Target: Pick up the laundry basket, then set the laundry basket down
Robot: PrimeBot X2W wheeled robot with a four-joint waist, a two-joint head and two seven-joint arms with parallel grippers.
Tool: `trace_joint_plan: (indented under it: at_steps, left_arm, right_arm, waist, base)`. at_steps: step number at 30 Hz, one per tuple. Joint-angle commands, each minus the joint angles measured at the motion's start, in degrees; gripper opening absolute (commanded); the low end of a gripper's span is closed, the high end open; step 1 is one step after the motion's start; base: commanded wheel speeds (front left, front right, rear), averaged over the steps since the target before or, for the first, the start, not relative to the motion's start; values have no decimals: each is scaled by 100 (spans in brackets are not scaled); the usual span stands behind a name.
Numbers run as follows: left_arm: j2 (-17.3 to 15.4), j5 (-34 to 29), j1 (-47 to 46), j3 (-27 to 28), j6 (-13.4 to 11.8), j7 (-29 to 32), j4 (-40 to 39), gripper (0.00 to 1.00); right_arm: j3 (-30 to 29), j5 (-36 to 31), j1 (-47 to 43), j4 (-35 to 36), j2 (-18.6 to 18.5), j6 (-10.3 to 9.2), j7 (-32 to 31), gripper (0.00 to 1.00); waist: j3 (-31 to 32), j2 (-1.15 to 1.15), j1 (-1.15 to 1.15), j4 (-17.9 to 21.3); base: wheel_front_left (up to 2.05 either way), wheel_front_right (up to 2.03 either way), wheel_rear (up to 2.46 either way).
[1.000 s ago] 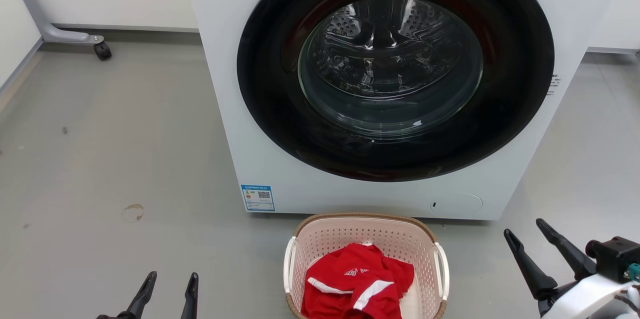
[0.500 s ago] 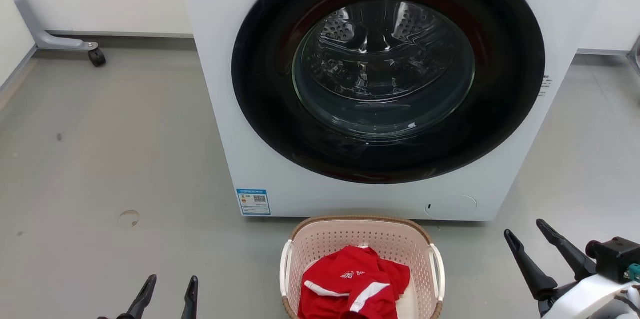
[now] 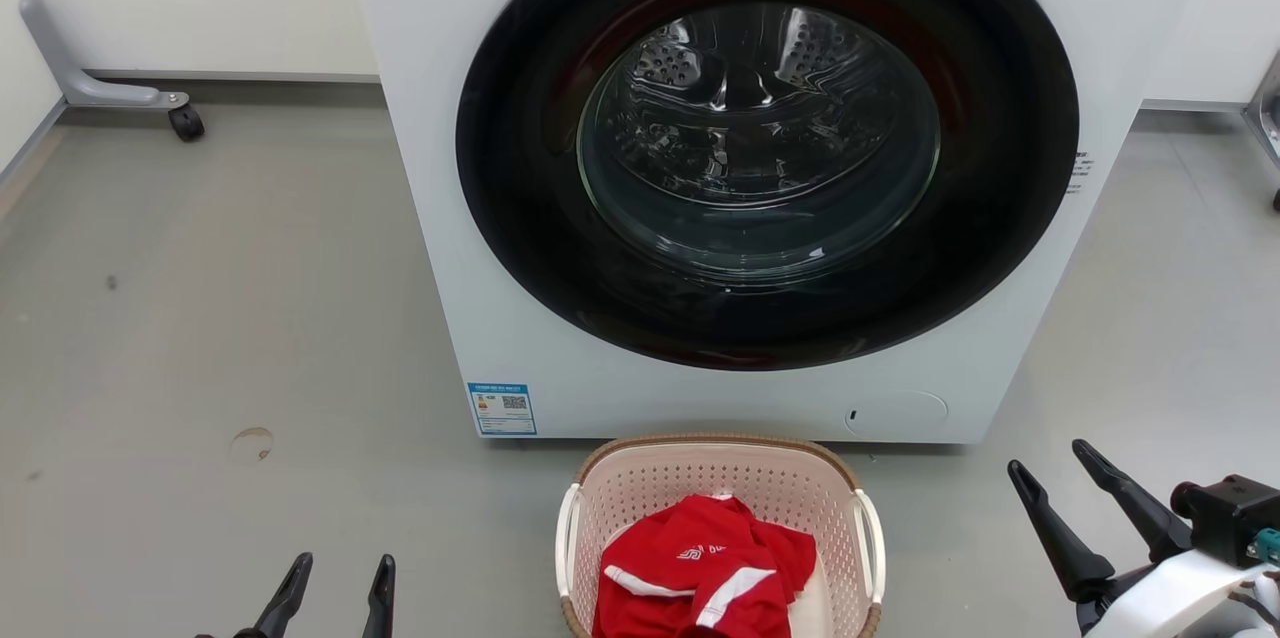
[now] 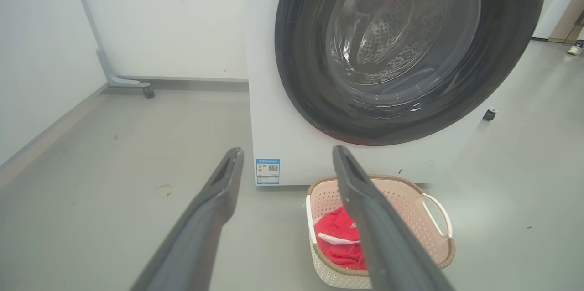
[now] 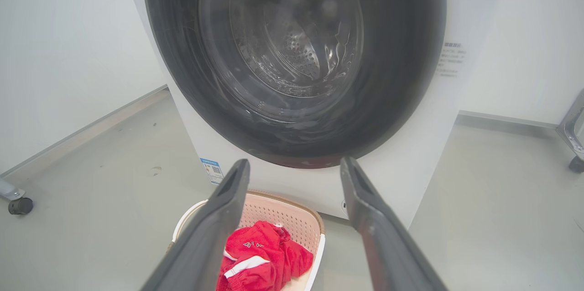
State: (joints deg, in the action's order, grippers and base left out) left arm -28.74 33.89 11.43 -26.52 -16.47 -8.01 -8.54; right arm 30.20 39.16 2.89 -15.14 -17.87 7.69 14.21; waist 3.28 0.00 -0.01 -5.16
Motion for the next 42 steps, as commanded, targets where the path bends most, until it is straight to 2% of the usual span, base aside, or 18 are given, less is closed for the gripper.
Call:
trace_joint_plan:
  at_steps: [1, 42]
  left_arm:
    - [-119, 41, -222, 206, -15, -48, -111, 100]
    - [-167, 149, -254, 198, 5, -170, -46, 100]
  right_arm:
    - [31, -7, 84, 103, -191, -20, 66, 100]
    - [83, -25, 113, 142, -178, -20, 71, 100]
  waist:
    - [0, 0, 1, 2]
    - [1, 0, 1, -22]
  base:
    - [0, 0, 0]
    - [0, 0, 0]
